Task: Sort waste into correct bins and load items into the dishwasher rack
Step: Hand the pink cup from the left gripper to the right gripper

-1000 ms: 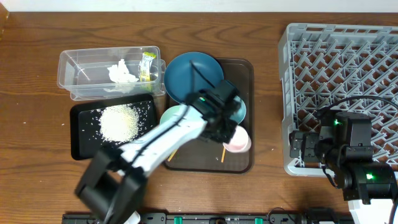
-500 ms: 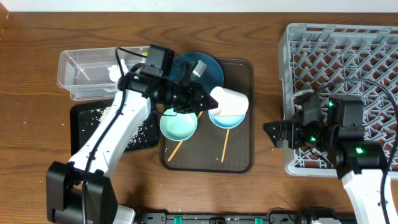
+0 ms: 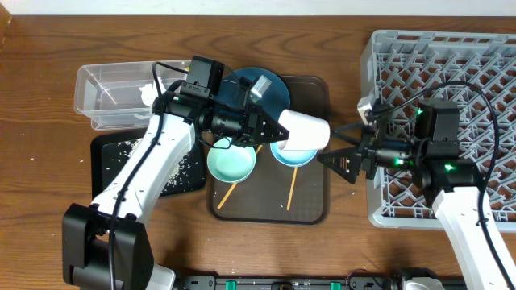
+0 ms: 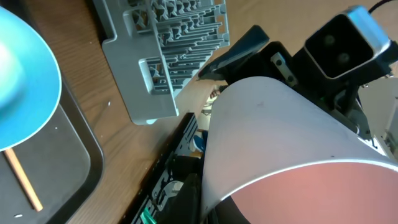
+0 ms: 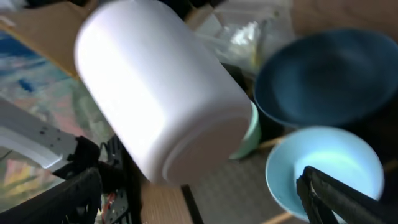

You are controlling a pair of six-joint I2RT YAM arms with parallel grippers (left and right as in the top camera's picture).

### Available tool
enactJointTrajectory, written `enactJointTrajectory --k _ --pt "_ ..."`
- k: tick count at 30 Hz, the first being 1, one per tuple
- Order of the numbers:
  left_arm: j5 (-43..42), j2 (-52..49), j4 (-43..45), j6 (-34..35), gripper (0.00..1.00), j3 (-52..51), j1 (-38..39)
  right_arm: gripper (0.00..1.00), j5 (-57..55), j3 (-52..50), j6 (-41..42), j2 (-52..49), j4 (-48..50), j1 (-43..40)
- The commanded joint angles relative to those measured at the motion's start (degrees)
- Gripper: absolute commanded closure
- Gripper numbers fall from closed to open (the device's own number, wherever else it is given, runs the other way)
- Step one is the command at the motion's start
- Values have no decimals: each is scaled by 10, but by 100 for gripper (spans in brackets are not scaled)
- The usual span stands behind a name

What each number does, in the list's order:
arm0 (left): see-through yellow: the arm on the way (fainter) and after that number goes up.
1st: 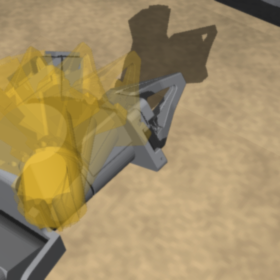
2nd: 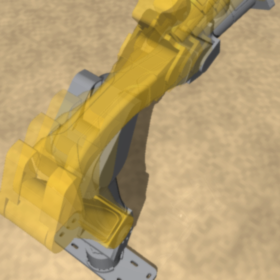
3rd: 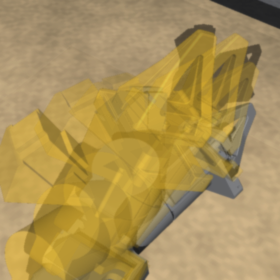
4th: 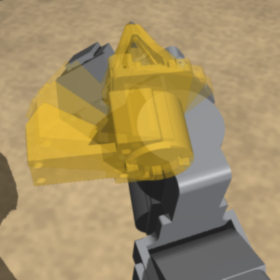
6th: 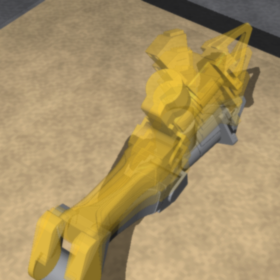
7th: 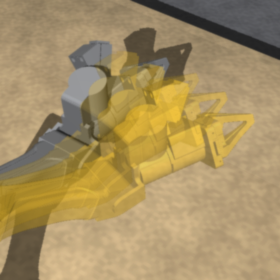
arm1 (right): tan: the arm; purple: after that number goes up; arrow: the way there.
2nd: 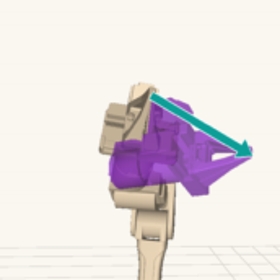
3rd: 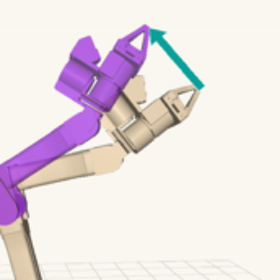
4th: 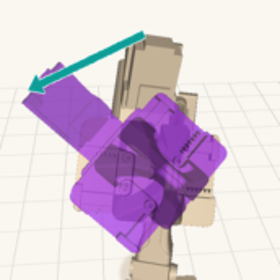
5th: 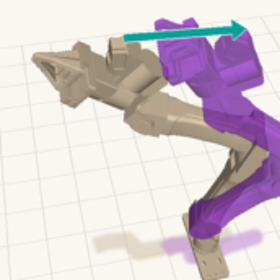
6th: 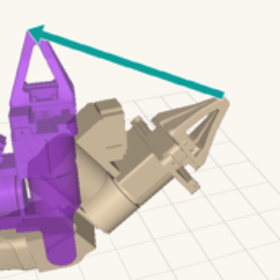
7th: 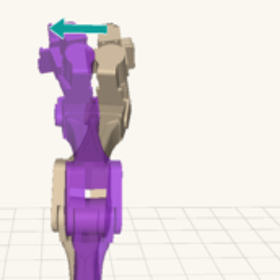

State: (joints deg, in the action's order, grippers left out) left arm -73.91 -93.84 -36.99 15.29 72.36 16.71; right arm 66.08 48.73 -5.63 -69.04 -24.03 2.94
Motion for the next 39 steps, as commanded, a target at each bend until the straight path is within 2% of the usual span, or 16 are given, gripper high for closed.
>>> enactJointTrajectory --k 1,10,18,26,34,36,39 --pt "-22 -5 2 8 94 5 1 1 54 10 2 -6 28 5" --pt "-41 -5 12 26 93 5 17 1 53 10 22 -6 99 32" --pt "-41 -5 22 35 94 5 26 9 53 10 22 -6 110 47" --pt "-41 -5 22 35 94 5 26 26 46 10 24 -6 109 47" --pt "-40 -5 29 35 94 5 26 37 42 10 24 -6 101 47" --pt "-34 -5 28 35 94 5 26 44 38 10 24 -6 97 47" --pt "-18 -5 28 35 89 5 26 62 22 10 25 -6 86 47"
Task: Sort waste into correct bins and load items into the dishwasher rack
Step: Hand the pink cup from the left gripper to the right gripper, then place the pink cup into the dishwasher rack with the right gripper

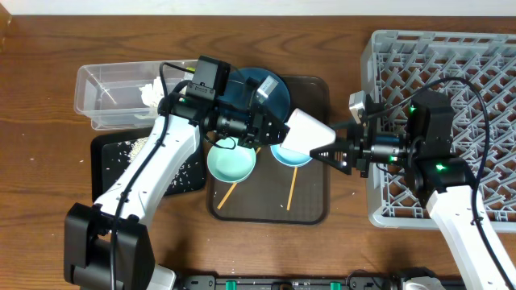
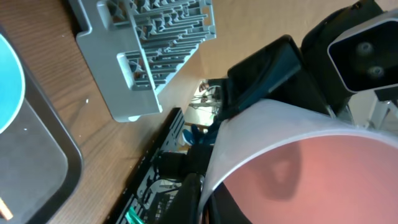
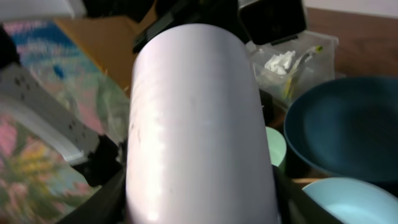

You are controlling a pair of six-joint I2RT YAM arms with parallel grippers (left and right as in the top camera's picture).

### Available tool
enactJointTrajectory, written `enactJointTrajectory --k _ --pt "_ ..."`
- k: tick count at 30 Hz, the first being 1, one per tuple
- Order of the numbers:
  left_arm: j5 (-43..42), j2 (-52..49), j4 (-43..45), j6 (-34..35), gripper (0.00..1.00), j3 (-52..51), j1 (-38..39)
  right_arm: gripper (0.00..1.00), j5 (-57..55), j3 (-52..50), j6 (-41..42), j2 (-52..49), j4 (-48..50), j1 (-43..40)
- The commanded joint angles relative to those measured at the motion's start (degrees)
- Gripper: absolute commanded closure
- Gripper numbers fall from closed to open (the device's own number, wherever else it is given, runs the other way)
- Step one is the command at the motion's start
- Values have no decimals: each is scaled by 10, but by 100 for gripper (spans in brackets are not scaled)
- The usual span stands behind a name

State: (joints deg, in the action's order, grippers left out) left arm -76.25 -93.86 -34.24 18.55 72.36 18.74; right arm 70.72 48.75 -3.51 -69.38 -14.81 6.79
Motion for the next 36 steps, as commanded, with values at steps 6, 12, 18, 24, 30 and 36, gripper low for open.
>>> enactJointTrajectory --k 6,12,18,24,30,36 --pt "133 -4 -33 2 53 5 5 77 -82 9 32 -3 -54 7" --pt "353 8 -149 -38 45 5 -11 99 -180 10 67 -2 -107 -2" --pt "461 65 -239 -79 44 5 -51 99 -313 29 70 21 -182 -24" --pt "535 149 -285 -85 44 5 -105 99 -533 132 120 33 -338 -83" --pt "599 205 -287 -85 40 5 -130 99 -653 231 147 24 -446 -188" --pt "615 212 -289 -84 36 5 -130 99 -739 293 167 5 -506 -310"
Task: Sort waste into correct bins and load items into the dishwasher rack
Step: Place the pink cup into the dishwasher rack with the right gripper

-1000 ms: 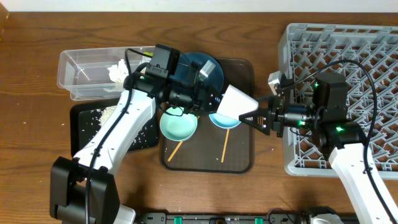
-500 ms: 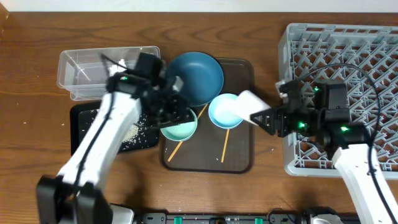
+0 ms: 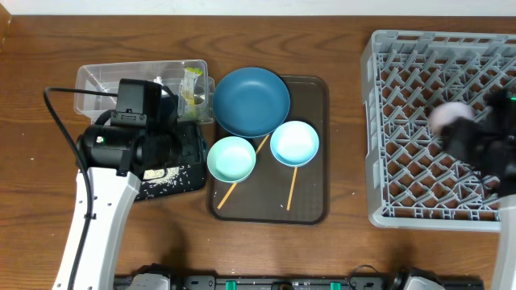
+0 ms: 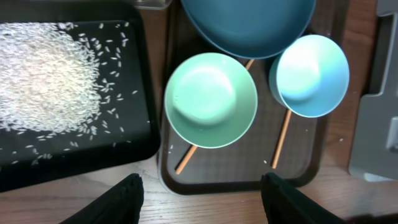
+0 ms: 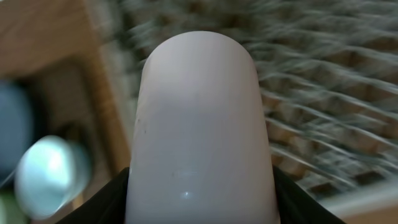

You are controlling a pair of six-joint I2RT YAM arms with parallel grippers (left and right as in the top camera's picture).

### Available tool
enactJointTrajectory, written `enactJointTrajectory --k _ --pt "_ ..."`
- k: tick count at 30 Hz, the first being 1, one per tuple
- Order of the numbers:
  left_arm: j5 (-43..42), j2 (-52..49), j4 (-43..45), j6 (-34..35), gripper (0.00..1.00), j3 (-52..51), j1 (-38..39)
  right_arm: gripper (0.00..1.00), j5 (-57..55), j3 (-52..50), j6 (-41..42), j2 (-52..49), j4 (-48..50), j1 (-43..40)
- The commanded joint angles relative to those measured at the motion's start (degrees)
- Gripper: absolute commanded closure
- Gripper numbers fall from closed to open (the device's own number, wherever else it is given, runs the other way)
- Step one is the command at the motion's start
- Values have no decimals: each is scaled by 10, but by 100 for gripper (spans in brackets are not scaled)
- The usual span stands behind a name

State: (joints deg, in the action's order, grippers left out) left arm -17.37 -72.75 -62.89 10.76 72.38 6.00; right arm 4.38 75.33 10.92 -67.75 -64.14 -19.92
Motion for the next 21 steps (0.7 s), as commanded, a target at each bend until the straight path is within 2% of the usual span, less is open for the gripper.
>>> enactJointTrajectory --k 1,11,21 --pt "27 1 -3 -7 36 5 -3 99 -86 34 24 -16 -21 -64" --pt "26 1 -3 -6 36 5 -3 99 -100 43 48 -101 -22 -235" --pt "26 1 -3 -6 36 5 -3 99 -99 43 63 -211 42 -254"
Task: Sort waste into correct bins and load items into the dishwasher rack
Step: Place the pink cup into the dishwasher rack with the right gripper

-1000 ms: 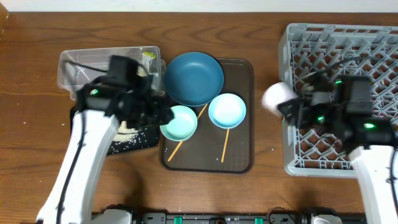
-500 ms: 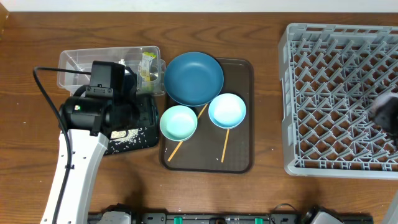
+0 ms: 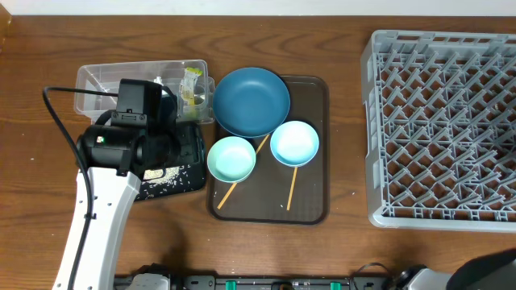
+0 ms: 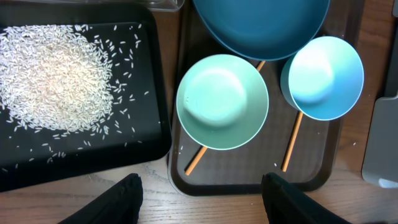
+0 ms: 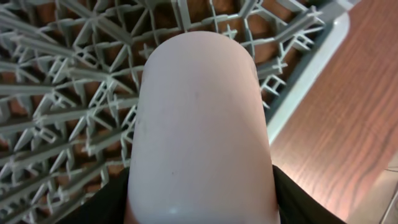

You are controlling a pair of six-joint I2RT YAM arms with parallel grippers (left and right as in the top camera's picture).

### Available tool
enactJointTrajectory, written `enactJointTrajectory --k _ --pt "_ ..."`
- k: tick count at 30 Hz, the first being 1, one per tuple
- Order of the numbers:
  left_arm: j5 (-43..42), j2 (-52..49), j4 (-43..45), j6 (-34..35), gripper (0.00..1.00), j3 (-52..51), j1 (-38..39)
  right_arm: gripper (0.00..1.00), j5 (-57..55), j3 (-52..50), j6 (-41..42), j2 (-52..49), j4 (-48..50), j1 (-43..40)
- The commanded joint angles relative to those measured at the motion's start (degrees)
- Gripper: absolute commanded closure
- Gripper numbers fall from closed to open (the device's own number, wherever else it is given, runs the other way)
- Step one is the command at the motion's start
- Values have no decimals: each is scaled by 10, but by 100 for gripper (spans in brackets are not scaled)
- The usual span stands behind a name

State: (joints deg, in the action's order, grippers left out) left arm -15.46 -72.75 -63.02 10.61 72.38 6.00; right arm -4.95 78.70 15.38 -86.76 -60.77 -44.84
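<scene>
A white cup [image 5: 199, 124] fills the right wrist view, with my right gripper [image 5: 202, 208] shut on it, its fingers [image 5: 115, 202] against the cup's sides. Below the cup lie a corner of the grey dishwasher rack [image 5: 62, 93] and bare wood. The overhead view shows the rack [image 3: 443, 121] with nothing in it and the right arm almost out of frame. My left gripper [image 4: 202, 208] hangs open over the near edge of the brown tray [image 4: 249, 183]. On that tray are a mint bowl [image 4: 222, 101], a light blue bowl [image 4: 326, 78], a dark blue plate [image 4: 261, 25] and orange chopsticks [image 4: 291, 144].
A black tray [image 3: 173, 184] strewn with rice lies left of the brown tray, partly under my left arm. Behind it stands a clear bin [image 3: 105, 84] holding scraps and wrappers. The rack takes up the table's right side.
My right arm, which held the cup over the rack's right part, has left the overhead view. The cup is still in its grip, now over the rack's corner. The left wrist view has shifted slightly.
First my left gripper held the white cup over the brown tray while the open right gripper faced it. Then the right gripper was around the cup too. Later the left gripper stood open by the black tray, and the right one has held the cup over the rack since.
</scene>
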Motion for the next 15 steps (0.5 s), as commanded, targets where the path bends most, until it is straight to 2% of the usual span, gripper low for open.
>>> enactJointTrajectory --k 1,4,5,6,10,12,15 --pt "8 1 -2 -5 36 5 -3 99 -6 9 22 -31 12 -4" --pt "7 1 -5 -5 36 5 -3 98 3 9 24 -63 21 -4" --pt "8 1 -6 -5 36 5 -3 92 9 9 24 -70 21 -4" --pt "7 1 -6 -5 36 5 -3 83 14 9 24 -78 21 -4" --pt "8 1 -7 -5 36 5 -3 23 27 9 24 -97 28 -4" --pt "7 1 -7 -5 36 5 -3 9 40 9 24 -98 32 -4" --pt "8 1 -7 -5 36 5 -3 4 70 9 24 -95 43 -5"
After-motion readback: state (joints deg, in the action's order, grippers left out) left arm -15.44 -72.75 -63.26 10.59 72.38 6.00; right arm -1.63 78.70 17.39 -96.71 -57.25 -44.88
